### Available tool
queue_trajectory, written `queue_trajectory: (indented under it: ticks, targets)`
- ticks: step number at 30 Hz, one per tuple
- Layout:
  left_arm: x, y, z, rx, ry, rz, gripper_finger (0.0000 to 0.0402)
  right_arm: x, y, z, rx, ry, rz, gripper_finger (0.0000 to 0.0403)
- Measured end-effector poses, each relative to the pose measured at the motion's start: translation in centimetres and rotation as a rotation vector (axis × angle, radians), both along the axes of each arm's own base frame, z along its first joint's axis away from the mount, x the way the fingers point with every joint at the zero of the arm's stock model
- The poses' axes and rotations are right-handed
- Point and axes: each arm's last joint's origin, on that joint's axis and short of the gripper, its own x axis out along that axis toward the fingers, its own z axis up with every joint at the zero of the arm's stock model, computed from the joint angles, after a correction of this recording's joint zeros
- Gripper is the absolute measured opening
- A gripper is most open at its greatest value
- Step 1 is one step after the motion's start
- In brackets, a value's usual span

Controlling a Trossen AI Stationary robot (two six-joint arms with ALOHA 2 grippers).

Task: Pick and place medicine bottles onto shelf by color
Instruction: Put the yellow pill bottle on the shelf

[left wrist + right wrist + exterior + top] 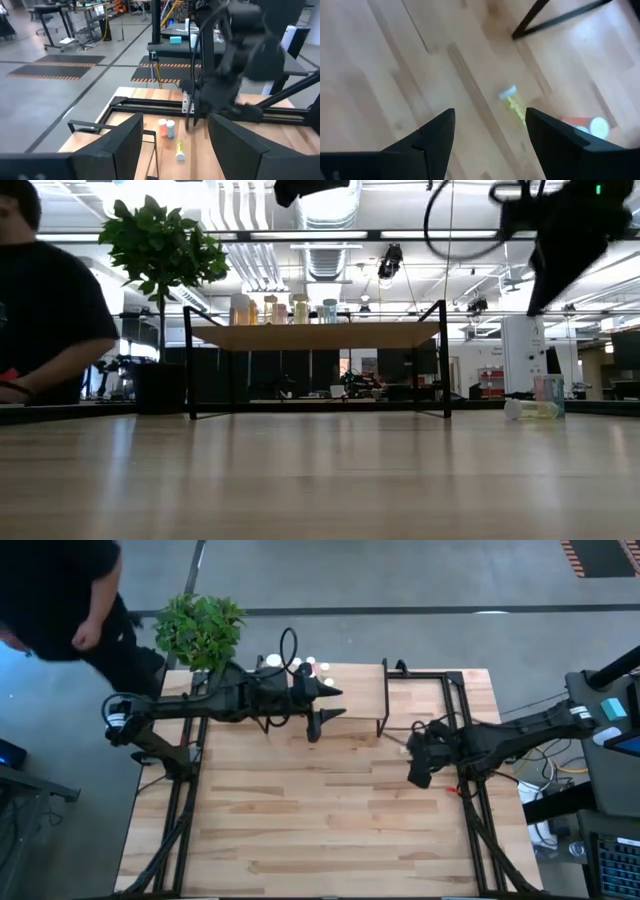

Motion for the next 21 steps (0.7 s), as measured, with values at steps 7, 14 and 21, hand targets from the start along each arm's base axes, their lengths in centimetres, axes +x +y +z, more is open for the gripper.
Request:
queue_trajectory:
  ticks: [7, 14, 21]
  targets:
    - [-1.0, -0.3, 1.0, 0.012, -0.018, -0.008, 0.0206, 1.5, 0.2, -3.9, -0.070, 0.207, 0.230, 0.0226]
    - [-1.8, -0.6, 0.5, -0.005, 0.081, -0.016, 0.0206, 3.2, -0.9, -7.1, -0.035, 0.385, 0.193, 0.0226]
    - [-2.0, -1.4, -0.2, -0.020, 0.153, -0.036, 0.0206, 4.0, -2.5, -8.4, -0.002, 0.443, 0.129, 0.0226]
